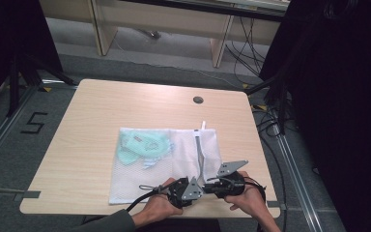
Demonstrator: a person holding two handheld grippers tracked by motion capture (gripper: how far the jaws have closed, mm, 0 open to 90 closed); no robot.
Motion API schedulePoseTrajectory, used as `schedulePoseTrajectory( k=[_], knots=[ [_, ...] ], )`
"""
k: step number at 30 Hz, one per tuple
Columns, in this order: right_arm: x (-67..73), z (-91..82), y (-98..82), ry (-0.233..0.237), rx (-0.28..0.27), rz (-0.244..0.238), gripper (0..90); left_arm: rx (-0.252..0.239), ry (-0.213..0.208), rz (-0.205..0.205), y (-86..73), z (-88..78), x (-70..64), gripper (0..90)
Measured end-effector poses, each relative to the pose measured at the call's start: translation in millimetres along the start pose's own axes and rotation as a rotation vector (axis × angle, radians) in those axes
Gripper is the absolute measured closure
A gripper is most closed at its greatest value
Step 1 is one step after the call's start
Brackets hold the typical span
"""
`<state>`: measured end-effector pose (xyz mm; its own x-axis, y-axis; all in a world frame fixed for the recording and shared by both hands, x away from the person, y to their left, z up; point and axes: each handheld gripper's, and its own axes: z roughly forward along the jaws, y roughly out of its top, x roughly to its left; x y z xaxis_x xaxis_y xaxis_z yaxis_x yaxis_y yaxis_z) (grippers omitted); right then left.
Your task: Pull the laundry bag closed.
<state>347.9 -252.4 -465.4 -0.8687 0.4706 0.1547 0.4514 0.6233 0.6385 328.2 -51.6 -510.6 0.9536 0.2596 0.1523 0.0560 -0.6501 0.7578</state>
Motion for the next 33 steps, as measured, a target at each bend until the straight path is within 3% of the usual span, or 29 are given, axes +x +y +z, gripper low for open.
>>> schedulePoseTrajectory(
  k=[3,8,13,14,16,23,26,27,33],
  knots=[
    [-2.8,-2.0,-0.8,0.002,0.026,-0.019,86.3,0.006,-0.002,0.016,-0.5,-1.2,0.1,88.3],
    [-3.7,0.4,-4.2,0.027,0.041,-0.007,86.3,0.002,-0.009,0.026,-2.0,-1.6,-0.1,88.3],
    [-6.1,4.1,-6.5,0.03,0.078,-0.031,86.0,0.011,-0.019,0.047,-2.0,-3.5,0.6,88.3],
    [-5.6,5.8,-6.9,0.03,0.092,-0.055,86.1,0.01,-0.018,0.045,-2.2,-3.4,0.5,88.3],
    [-6.4,7.0,-4.8,0.036,0.086,-0.081,86.1,0.015,-0.019,0.049,-2.2,-3.5,0.6,88.3],
    [-4.3,5.6,-4.8,0.036,0.087,-0.052,85.8,0.016,-0.024,0.058,-2.1,-3.6,0.7,88.3],
    [-5.9,4.4,-4.8,0.039,0.086,-0.077,85.6,0.019,-0.023,0.061,-2.7,-3.4,0.6,88.3],
    [-6.4,5.2,-4.2,0.033,0.085,-0.081,85.7,0.032,-0.014,0.085,-2.3,-4.1,1.2,88.3],
    [-4.5,5.5,-1.9,0.038,0.081,-0.073,86.3,0.021,-0.004,0.07,-2.7,-3.3,-0.1,83.4]
  ],
)
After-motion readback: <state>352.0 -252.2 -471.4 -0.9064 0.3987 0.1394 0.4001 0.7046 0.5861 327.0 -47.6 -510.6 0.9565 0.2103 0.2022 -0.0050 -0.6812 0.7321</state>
